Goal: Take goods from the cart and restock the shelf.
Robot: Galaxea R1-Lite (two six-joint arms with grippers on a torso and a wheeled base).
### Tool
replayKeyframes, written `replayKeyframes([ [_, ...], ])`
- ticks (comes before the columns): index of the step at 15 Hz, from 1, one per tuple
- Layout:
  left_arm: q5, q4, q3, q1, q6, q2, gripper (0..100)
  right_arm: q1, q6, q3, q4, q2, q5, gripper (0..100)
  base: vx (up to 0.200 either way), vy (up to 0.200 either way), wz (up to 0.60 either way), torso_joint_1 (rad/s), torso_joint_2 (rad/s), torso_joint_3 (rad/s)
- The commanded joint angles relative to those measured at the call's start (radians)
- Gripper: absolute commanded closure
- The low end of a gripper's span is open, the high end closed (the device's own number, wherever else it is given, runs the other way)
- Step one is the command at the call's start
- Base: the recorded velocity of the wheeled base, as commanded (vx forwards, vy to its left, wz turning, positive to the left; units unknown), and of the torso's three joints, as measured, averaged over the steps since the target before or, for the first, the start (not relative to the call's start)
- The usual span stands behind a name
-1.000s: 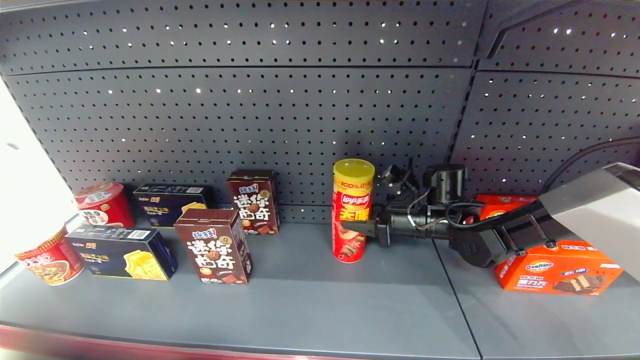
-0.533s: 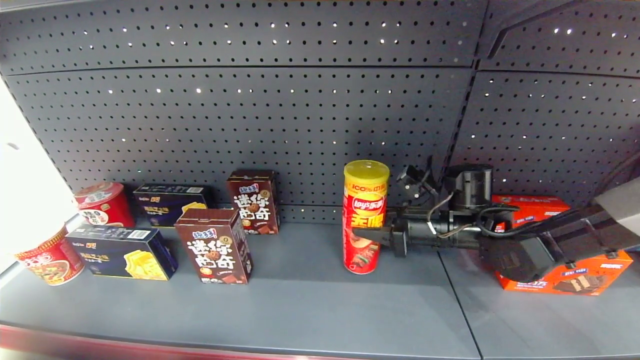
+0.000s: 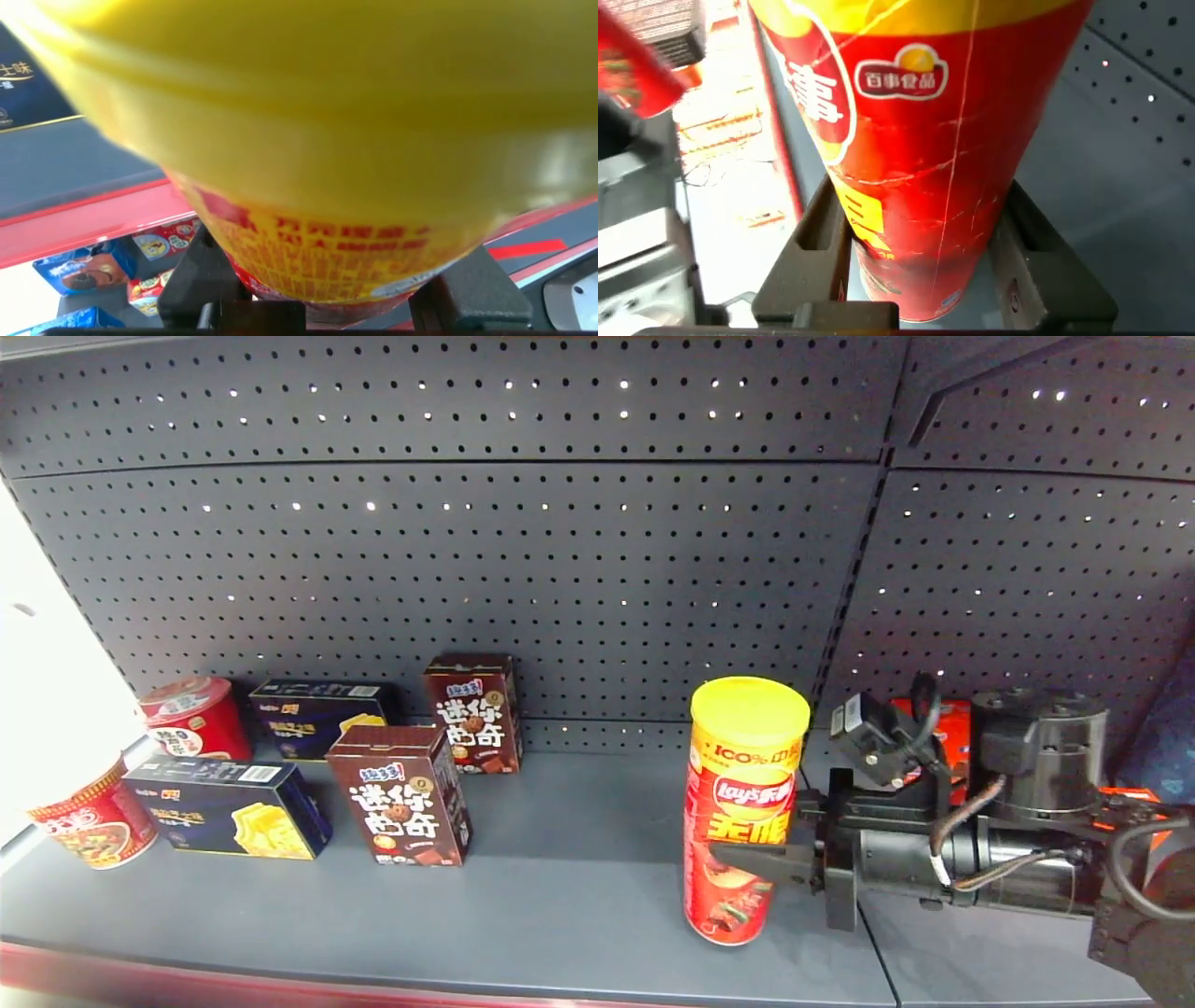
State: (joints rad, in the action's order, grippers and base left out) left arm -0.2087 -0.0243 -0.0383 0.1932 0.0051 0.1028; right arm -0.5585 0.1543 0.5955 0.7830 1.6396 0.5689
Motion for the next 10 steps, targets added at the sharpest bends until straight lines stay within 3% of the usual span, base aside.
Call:
replayKeyframes([
  [1, 0.000, 0.000, 0.000, 0.000, -0.002, 0.002, 100, -0.008, 0.001, -0.069, 0.038, -0.055, 0.000, 100, 0.000, 0.000, 0.00, 0.000, 0.00, 0.000],
  [4, 0.002, -0.002, 0.000, 0.000, -0.002, 0.002, 100, -0.012, -0.007, -0.143, 0.130, -0.023, 0.002, 100, 0.000, 0.000, 0.00, 0.000, 0.00, 0.000],
  [10, 0.003, 0.000, 0.000, 0.000, -0.001, 0.002, 100, -0.001, -0.044, -0.137, 0.226, 0.075, 0.002, 100, 0.000, 0.000, 0.00, 0.000, 0.00, 0.000],
])
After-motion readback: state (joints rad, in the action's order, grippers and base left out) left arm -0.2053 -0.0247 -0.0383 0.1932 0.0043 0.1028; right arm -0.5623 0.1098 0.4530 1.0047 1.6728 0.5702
